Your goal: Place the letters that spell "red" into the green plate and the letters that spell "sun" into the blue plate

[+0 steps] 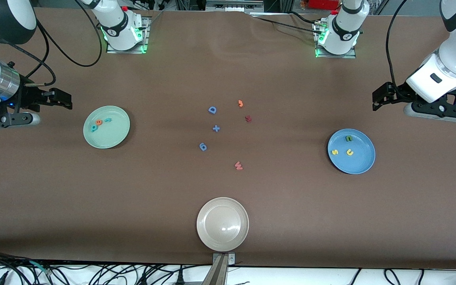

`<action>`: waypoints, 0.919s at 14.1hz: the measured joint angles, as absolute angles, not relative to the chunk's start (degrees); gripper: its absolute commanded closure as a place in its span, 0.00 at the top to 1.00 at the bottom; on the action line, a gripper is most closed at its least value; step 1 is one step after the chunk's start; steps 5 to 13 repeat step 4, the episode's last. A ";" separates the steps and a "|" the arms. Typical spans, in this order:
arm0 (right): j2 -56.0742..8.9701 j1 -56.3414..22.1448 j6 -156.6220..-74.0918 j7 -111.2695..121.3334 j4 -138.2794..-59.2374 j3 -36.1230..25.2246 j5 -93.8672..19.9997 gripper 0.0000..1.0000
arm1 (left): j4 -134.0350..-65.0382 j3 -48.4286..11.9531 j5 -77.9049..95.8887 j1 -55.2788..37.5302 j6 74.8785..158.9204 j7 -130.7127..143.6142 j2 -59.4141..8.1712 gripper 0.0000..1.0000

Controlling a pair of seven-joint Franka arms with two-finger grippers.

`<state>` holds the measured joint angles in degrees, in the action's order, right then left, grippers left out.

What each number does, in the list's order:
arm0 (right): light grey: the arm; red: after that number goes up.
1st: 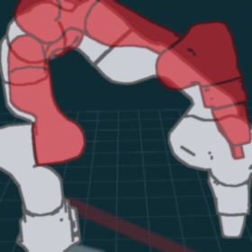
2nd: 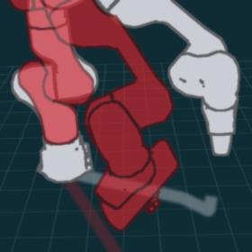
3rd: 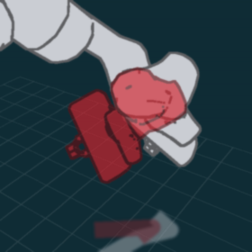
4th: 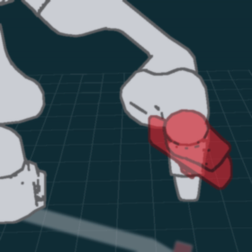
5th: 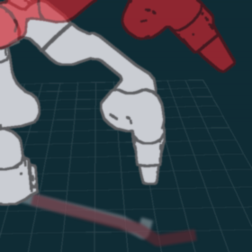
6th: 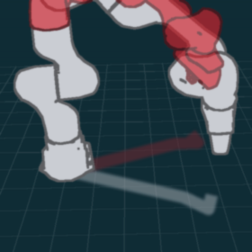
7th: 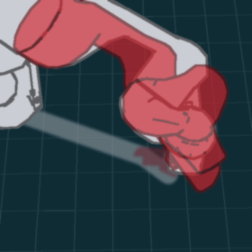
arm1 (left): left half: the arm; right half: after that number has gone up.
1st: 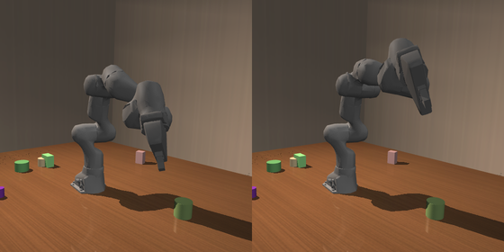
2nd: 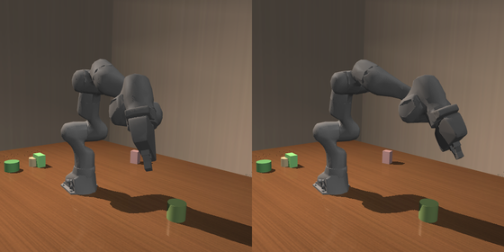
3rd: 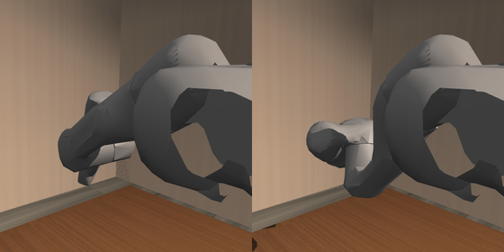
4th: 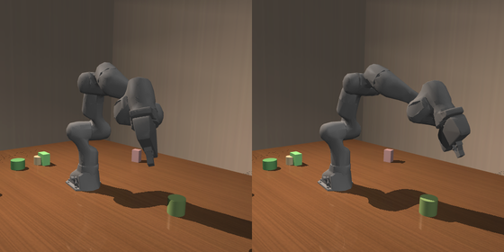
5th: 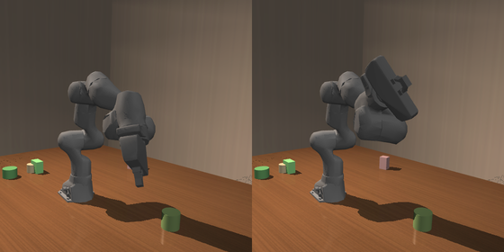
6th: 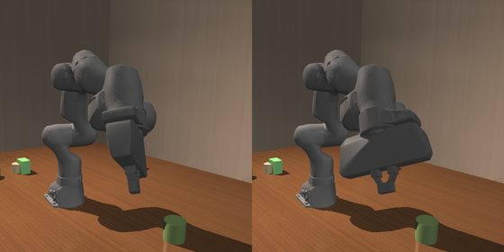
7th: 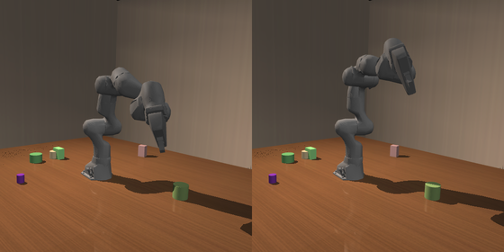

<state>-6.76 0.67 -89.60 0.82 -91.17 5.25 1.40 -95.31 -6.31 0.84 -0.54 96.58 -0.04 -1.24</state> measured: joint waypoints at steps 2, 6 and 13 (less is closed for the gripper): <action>-6.69 0.68 -89.50 0.56 -91.17 5.27 1.40 0.99 | -95.31 -6.31 0.84 -0.54 96.57 -0.04 -1.24 1.00; -6.58 0.73 -89.35 0.54 -91.17 5.27 1.40 0.99 | -95.31 -6.31 0.84 -0.54 96.55 -0.04 -1.24 1.00; -6.58 0.73 -89.35 0.54 -91.17 5.27 1.40 0.99 | -95.31 -6.31 0.84 -0.54 96.55 -0.04 -1.24 1.00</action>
